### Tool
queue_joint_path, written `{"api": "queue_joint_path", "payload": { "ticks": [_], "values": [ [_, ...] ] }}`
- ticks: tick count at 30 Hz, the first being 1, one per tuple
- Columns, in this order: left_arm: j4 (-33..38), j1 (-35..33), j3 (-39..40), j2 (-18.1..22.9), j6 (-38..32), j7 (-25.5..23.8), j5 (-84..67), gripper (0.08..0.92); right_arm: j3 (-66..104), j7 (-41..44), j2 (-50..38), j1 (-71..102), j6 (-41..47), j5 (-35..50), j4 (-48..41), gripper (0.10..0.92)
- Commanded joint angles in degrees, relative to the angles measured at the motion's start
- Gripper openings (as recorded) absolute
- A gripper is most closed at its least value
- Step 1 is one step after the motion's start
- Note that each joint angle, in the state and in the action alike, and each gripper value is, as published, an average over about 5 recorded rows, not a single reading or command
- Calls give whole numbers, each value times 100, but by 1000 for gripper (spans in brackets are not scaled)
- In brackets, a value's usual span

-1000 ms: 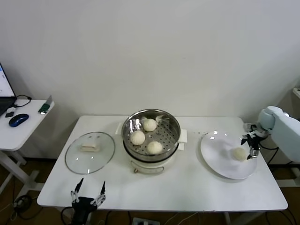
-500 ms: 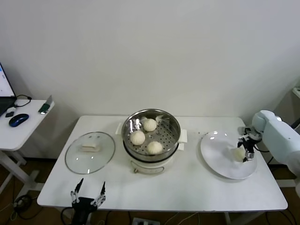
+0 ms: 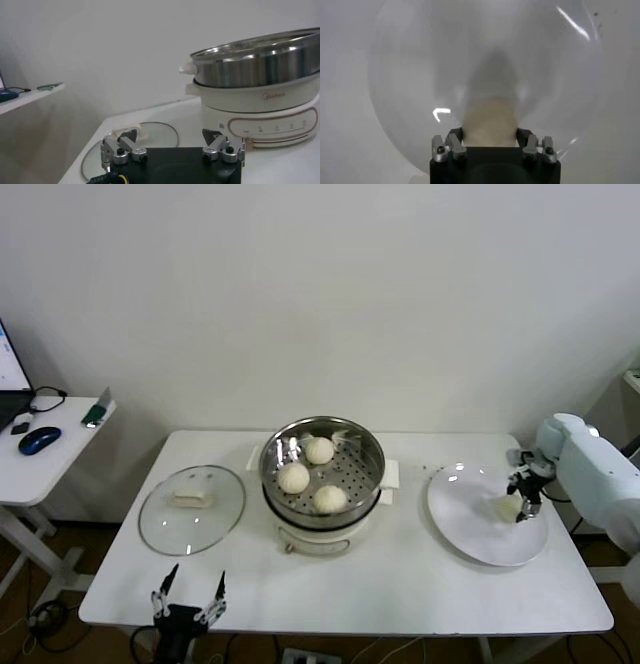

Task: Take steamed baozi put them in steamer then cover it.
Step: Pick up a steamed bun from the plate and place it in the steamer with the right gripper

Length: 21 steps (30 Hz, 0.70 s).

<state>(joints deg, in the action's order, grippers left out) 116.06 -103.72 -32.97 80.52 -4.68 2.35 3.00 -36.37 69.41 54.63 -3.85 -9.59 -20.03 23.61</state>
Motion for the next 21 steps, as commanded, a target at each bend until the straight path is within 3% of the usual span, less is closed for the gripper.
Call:
{"api": "queue_joint_path", "payload": {
  "ticks": [1,9,21],
  "values": [
    [51,20,63,20,28,-55,-6,823,-1887,-1,192,-1386,363,2133,168,687],
    [192,13,233,81,41,-248,19,823,-4470,1,1014,-3262,1175,4900,608,680],
    [321,-143,396,-11,-27,-262,94,823,-5991,-417,2251,-4281,2247,7250,1620,685]
  ]
}}
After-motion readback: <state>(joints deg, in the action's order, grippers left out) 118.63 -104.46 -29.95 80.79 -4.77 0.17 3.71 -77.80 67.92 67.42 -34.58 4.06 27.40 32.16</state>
